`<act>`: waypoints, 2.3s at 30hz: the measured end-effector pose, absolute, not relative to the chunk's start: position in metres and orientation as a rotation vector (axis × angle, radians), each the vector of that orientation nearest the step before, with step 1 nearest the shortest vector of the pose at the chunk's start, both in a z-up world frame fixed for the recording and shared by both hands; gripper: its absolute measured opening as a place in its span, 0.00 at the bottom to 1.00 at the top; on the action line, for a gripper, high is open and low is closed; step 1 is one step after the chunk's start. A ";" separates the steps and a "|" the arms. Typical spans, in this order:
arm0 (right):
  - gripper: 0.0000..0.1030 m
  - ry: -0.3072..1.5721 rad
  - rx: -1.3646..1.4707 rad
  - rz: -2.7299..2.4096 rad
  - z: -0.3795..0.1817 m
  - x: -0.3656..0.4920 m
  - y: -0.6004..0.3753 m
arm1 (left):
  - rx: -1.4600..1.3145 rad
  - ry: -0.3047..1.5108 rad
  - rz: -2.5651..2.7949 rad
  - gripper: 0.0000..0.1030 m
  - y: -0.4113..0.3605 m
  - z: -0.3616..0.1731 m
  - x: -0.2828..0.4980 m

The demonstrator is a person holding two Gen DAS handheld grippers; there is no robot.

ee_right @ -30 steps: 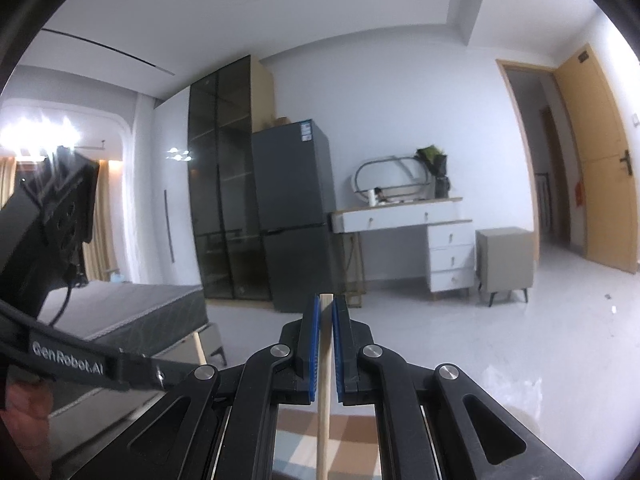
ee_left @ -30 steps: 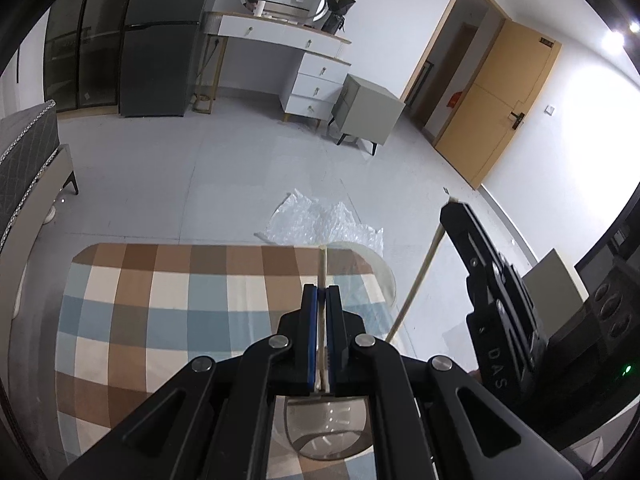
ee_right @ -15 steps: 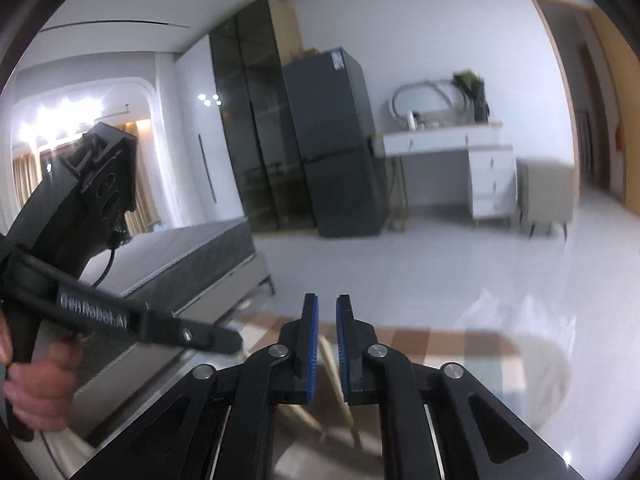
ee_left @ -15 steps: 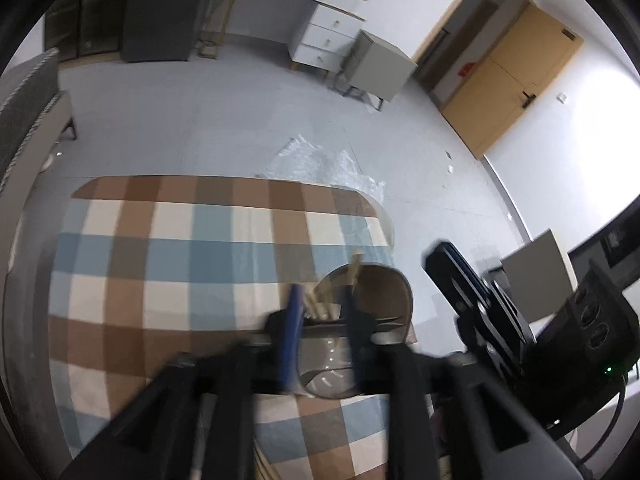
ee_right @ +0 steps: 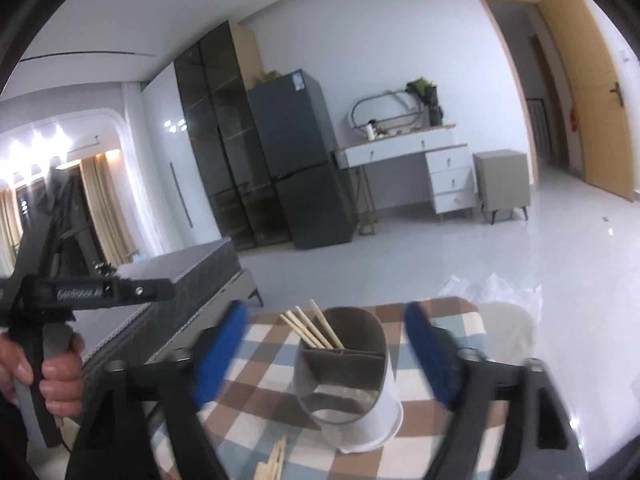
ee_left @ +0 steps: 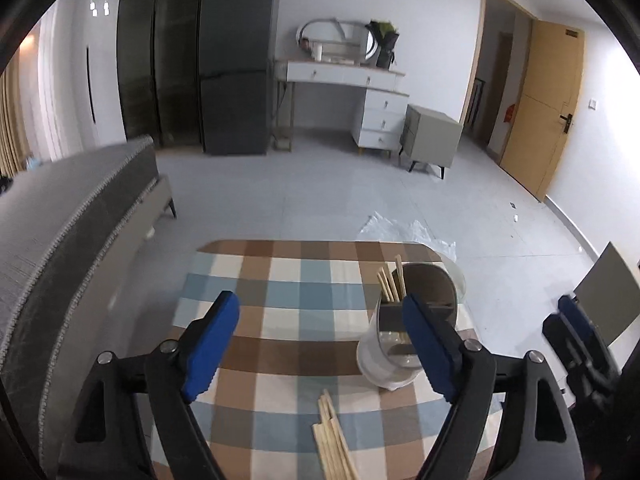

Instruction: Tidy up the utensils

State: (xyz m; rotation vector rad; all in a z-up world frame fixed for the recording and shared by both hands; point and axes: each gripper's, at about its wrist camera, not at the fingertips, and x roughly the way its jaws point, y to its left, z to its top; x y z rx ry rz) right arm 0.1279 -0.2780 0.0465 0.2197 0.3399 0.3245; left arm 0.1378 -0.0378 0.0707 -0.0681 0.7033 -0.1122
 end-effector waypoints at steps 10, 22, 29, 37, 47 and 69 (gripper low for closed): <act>1.00 0.336 0.200 0.328 0.039 0.084 -0.264 | -0.103 0.665 -0.051 0.98 -0.022 0.051 0.089; 1.00 0.420 0.087 0.302 0.008 0.061 -0.241 | -0.023 0.594 0.040 0.98 -0.021 0.007 0.060; 1.00 0.555 0.054 0.326 -0.020 0.066 -0.227 | -0.072 0.693 0.144 0.98 -0.003 -0.025 0.064; 1.00 0.672 -0.025 0.266 -0.042 0.074 -0.212 | -0.086 0.678 0.152 0.98 0.007 -0.049 0.062; 1.00 0.795 -0.161 0.252 -0.073 0.102 -0.186 | -0.116 0.728 0.152 0.98 0.021 -0.071 0.076; 0.57 1.153 -0.133 0.375 -0.152 0.214 -0.129 | -0.180 0.913 0.130 0.98 0.053 -0.104 0.108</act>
